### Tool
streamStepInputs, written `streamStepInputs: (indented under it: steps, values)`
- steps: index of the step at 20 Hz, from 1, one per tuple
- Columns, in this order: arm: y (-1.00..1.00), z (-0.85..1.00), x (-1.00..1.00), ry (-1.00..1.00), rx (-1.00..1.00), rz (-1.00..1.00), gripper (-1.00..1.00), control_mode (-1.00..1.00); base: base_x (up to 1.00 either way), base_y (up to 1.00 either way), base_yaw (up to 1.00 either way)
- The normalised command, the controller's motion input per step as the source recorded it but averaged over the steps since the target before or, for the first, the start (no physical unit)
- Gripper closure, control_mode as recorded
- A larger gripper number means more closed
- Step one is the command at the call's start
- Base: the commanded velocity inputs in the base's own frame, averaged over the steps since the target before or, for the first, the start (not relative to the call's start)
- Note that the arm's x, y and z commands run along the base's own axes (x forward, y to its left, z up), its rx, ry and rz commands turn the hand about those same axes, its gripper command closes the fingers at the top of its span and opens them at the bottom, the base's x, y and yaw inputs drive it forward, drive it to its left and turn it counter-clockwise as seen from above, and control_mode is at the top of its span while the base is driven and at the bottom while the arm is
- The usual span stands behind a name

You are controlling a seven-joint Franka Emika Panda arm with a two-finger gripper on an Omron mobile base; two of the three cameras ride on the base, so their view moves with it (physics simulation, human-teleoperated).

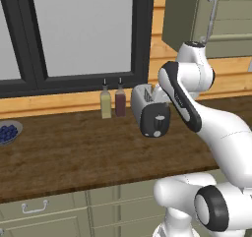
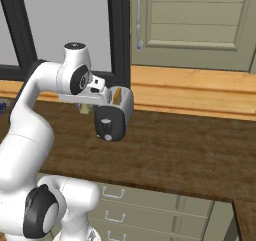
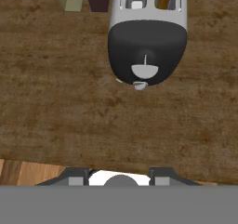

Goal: Start the toaster. Once the lever pops up, take the bread to the plate on the dining counter.

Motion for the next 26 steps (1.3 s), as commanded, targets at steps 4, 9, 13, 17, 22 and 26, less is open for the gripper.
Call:
streamStepInputs:
  steps: [4, 9, 13, 17, 22, 26]
  values:
    - [0.0, 0.0, -0.22, 0.0, 0.0, 0.0, -1.0, -1.0, 0.0, 0.0, 0.0]
    - [-0.13, -0.02, -0.41, -0.03, 0.0, 0.0, -1.0, -1.0, 0.0, 0.0, 0.0]
    - [-0.06, -0.04, -0.17, -0.01, -0.01, 0.0, -1.0, -1.0, 0.0, 0.0, 0.0]
    - [0.0, -0.02, -0.05, 0.0, -0.01, 0.0, -1.0, -1.0, 0.0, 0.0, 0.0]
    - [-0.02, -0.39, 0.11, -0.02, -0.06, -0.01, -1.0, -1.0, 0.0, 0.0, 0.0]
    - [0.0, -0.67, 0.44, -0.13, -0.07, -0.05, -1.0, -1.0, 0.0, 0.0, 0.0]
